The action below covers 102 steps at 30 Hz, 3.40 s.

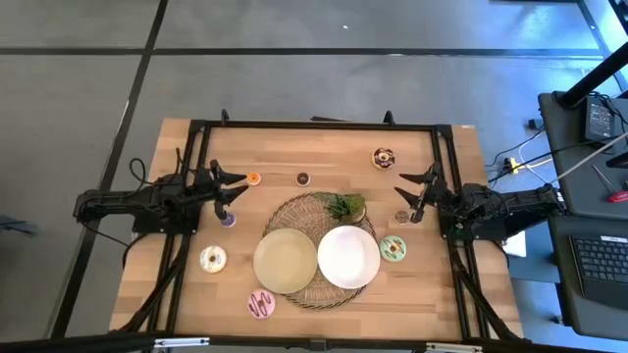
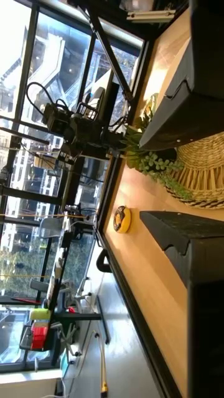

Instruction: Pick & Place donuts

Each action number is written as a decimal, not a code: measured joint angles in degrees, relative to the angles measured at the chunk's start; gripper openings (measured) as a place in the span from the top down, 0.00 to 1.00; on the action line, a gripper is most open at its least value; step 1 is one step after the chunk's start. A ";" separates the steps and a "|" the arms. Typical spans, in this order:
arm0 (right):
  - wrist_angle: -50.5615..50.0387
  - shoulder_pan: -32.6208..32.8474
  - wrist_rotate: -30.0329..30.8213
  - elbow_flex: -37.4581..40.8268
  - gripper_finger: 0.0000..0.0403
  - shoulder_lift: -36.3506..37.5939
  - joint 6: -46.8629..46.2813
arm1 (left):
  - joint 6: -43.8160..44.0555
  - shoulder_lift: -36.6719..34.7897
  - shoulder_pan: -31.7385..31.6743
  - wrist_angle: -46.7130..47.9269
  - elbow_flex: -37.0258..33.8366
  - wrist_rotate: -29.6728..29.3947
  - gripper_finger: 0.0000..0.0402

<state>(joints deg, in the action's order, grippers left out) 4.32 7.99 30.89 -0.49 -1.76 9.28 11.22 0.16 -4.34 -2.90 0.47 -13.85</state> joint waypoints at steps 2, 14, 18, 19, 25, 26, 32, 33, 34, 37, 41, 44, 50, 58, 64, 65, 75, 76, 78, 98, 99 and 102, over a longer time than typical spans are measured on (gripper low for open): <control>0.00 0.00 0.00 0.00 0.50 0.00 0.00 | 0.00 -0.01 0.00 0.00 0.00 0.01 0.59; 0.00 0.00 0.00 -0.01 0.50 0.02 0.00 | 0.00 0.00 0.00 0.00 0.02 0.00 0.59; 0.00 0.00 0.00 -0.02 0.50 0.00 -0.01 | 0.01 -0.02 0.00 0.00 0.00 0.01 0.59; 0.00 0.02 0.00 -0.02 0.50 0.01 0.00 | 0.02 0.01 0.00 0.00 0.00 0.00 0.59; 0.00 0.00 0.00 -0.02 0.50 0.02 0.00 | 0.01 0.00 0.00 0.00 0.00 0.00 0.60; 0.00 0.01 0.00 -0.02 0.50 0.00 0.00 | 0.01 0.01 0.00 0.00 0.00 0.00 0.60; 0.00 0.00 0.00 -0.02 0.50 0.02 0.00 | 0.02 -0.02 0.00 0.00 0.02 0.00 0.59; 0.00 0.00 0.00 -0.02 0.50 0.00 0.00 | 0.00 0.01 0.00 0.00 0.00 0.00 0.59; 0.00 0.00 0.00 -0.02 0.50 0.02 0.00 | 0.00 -0.01 0.00 0.00 0.00 0.00 0.59; 0.00 0.00 0.00 -0.02 0.50 0.02 -0.02 | 0.00 -0.01 0.00 0.00 0.01 0.00 0.60; 0.00 0.00 0.00 -0.02 0.50 0.00 -0.11 | 0.02 0.00 0.00 0.00 0.00 0.00 0.59; 0.18 0.00 0.00 -0.02 0.50 0.00 -0.14 | 0.00 0.01 0.00 0.00 0.00 0.01 0.59; 0.20 0.00 0.00 -0.02 0.50 0.00 -0.15 | 0.02 -0.02 0.00 0.00 0.00 0.00 0.59; 0.15 0.00 -0.05 -0.02 0.50 0.00 -3.95 | 0.01 0.01 0.00 0.00 0.00 0.01 0.59; 0.11 0.01 -0.08 -0.02 0.50 0.00 -15.94 | 0.00 -0.02 0.00 0.00 0.01 0.00 0.59; 0.11 0.02 -0.08 -0.04 0.50 0.00 -16.62 | 0.00 -0.01 0.00 0.00 0.02 0.02 0.59; 0.11 0.01 -0.04 -0.04 0.50 0.00 -16.38 | -0.04 0.01 0.00 -0.14 0.00 -1.34 0.59; 0.11 0.02 -0.04 -0.04 0.50 0.00 -16.53 | 0.03 -0.01 0.00 -0.26 0.00 -2.38 0.59; 0.11 0.02 0.19 -0.04 0.50 0.00 -16.63 | 0.14 -0.02 0.00 -0.51 0.02 -4.59 0.59; 0.57 0.00 19.02 -0.04 0.50 0.00 -21.05 | 10.48 16.62 -0.15 17.01 9.24 -16.12 0.75; 0.57 0.00 19.02 -0.04 0.50 0.00 -21.03 | 10.68 18.42 -0.47 16.89 9.99 -16.11 0.76; 0.55 0.00 19.03 -0.04 0.50 0.00 -20.99 | 11.74 23.80 -2.61 16.92 11.90 -16.08 0.76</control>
<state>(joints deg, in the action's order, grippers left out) 4.86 7.99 49.92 -0.54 -1.76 -11.71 22.97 23.96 -6.95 14.02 12.37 -29.92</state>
